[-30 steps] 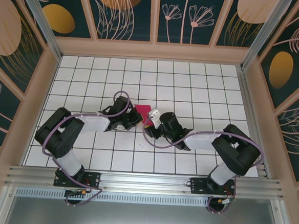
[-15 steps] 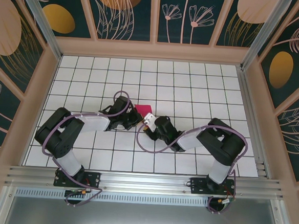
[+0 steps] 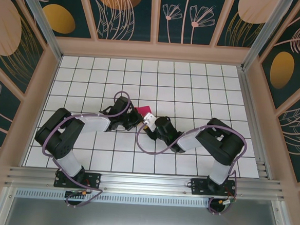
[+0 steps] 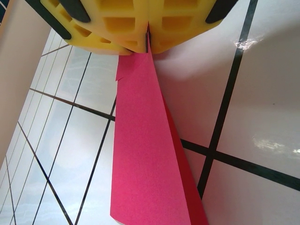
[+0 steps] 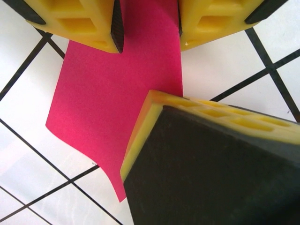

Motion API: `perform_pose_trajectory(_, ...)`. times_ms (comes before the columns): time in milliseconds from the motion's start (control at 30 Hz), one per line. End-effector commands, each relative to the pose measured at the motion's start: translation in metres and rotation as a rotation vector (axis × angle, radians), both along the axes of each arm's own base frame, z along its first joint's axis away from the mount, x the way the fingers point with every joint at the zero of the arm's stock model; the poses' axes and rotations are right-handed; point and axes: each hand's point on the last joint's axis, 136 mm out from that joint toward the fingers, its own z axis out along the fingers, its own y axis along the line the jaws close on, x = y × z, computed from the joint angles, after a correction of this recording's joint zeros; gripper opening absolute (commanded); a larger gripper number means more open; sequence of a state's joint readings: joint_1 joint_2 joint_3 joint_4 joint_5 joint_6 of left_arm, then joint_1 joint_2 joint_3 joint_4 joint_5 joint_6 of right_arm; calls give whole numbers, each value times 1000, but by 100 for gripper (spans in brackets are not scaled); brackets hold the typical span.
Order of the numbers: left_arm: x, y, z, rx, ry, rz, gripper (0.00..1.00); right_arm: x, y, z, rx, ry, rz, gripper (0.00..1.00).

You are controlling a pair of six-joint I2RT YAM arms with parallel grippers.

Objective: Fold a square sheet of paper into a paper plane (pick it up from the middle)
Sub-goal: Fold the wing for the fifth time at the center of the table.

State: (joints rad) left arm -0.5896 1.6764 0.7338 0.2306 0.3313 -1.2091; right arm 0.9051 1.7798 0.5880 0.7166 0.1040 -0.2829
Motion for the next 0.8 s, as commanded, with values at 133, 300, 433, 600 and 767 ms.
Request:
perform_pose_trajectory(133,1,-3,4,2,-4,-8,3,2,17,13,53,-35,40,31)
perform_pose_trajectory(300,2,-3,4,2,-4,-6,3,-1,20,13,60,-20,54,35)
perform_pose_trajectory(433,2,-3,3,7,-5,-6,3,-5,22,18,82,-11,69,38)
perform_pose_trajectory(600,2,-3,2,10,-6,-8,3,-3,19,22,90,-22,53,36)
perform_pose_trajectory(767,1,-2,-1,15,1,-9,3,-2,18,24,98,-27,45,32)
